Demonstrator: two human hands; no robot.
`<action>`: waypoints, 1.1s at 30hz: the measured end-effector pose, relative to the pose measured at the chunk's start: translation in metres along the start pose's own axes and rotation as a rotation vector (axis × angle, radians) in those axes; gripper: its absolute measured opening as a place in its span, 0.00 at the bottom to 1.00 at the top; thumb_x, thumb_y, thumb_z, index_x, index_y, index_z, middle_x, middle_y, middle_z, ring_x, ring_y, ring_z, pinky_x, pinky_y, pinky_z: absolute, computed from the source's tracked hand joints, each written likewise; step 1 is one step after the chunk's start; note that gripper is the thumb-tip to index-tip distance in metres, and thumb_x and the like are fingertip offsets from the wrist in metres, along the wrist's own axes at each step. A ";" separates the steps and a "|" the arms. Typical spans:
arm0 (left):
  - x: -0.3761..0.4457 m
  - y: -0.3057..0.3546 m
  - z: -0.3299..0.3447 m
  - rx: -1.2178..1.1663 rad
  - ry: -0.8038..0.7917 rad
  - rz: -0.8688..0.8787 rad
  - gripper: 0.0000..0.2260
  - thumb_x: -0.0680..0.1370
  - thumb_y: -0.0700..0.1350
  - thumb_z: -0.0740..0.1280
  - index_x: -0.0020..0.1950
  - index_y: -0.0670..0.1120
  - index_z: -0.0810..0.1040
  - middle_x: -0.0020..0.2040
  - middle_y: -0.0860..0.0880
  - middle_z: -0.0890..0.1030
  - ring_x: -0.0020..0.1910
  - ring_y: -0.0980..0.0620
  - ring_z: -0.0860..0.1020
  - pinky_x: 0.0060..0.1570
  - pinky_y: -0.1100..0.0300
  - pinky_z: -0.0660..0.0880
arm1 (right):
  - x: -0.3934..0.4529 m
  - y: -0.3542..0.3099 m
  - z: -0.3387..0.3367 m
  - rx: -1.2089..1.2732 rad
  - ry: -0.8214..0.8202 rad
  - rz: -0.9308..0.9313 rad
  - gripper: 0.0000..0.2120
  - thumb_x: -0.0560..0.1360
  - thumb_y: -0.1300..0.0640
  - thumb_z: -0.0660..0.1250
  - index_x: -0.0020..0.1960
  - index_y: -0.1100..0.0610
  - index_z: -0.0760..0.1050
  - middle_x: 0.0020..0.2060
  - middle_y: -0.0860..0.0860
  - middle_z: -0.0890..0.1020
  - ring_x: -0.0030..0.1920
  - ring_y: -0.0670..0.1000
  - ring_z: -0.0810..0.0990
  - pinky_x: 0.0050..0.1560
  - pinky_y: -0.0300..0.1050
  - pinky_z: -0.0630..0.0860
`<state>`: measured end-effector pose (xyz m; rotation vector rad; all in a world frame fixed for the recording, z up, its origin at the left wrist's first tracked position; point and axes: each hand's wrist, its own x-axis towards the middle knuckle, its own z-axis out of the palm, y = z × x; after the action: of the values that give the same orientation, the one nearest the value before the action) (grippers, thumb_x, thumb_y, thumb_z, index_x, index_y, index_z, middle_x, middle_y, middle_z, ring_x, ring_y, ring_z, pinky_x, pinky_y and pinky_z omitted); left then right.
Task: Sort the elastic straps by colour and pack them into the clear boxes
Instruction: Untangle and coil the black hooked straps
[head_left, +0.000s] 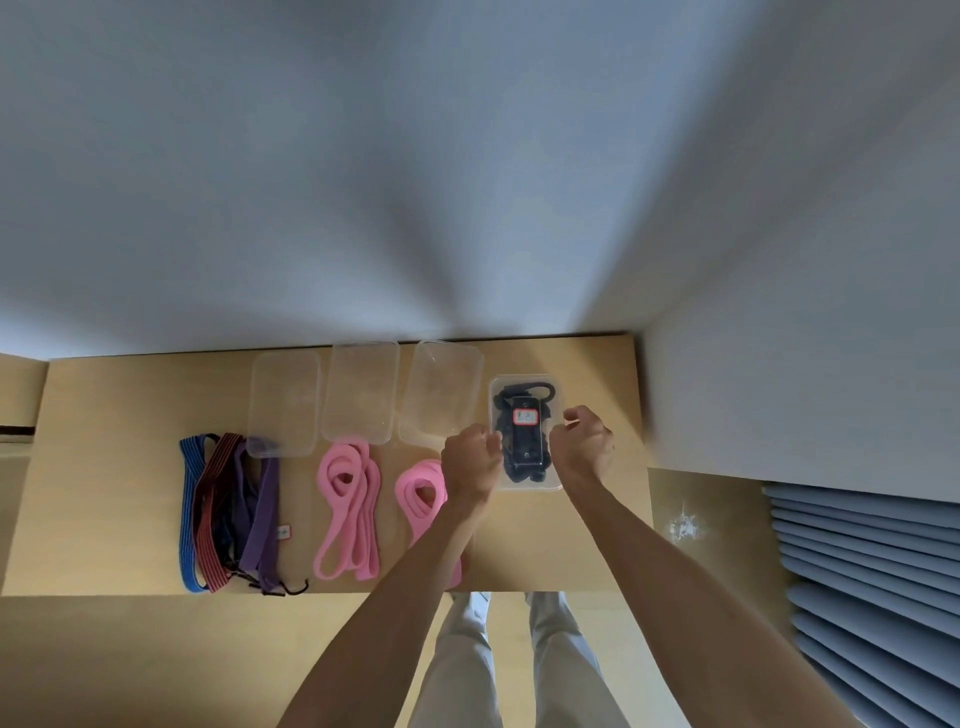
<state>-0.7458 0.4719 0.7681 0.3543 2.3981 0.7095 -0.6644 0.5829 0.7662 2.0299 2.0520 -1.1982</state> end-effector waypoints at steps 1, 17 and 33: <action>-0.003 -0.002 0.000 0.003 -0.022 -0.002 0.09 0.79 0.43 0.69 0.51 0.36 0.81 0.47 0.43 0.85 0.44 0.44 0.83 0.46 0.51 0.80 | -0.004 0.005 -0.002 -0.019 -0.015 -0.006 0.14 0.74 0.64 0.65 0.59 0.57 0.80 0.50 0.56 0.84 0.50 0.57 0.80 0.46 0.45 0.75; -0.034 -0.033 0.010 -0.175 -0.043 -0.097 0.12 0.76 0.41 0.73 0.57 0.36 0.82 0.54 0.43 0.84 0.49 0.50 0.80 0.46 0.75 0.70 | -0.041 0.049 0.005 -0.118 -0.117 -0.016 0.15 0.75 0.60 0.64 0.61 0.57 0.77 0.50 0.58 0.83 0.47 0.59 0.80 0.47 0.46 0.78; -0.030 -0.017 0.002 -0.063 0.028 -0.145 0.08 0.78 0.39 0.65 0.51 0.40 0.83 0.48 0.44 0.85 0.50 0.42 0.81 0.41 0.60 0.69 | -0.043 0.029 -0.006 -0.154 -0.106 0.086 0.11 0.79 0.59 0.64 0.58 0.60 0.80 0.53 0.56 0.84 0.52 0.56 0.82 0.52 0.44 0.78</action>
<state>-0.7229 0.4465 0.7712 0.1437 2.3933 0.7253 -0.6299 0.5450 0.7779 1.9213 1.9243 -1.0732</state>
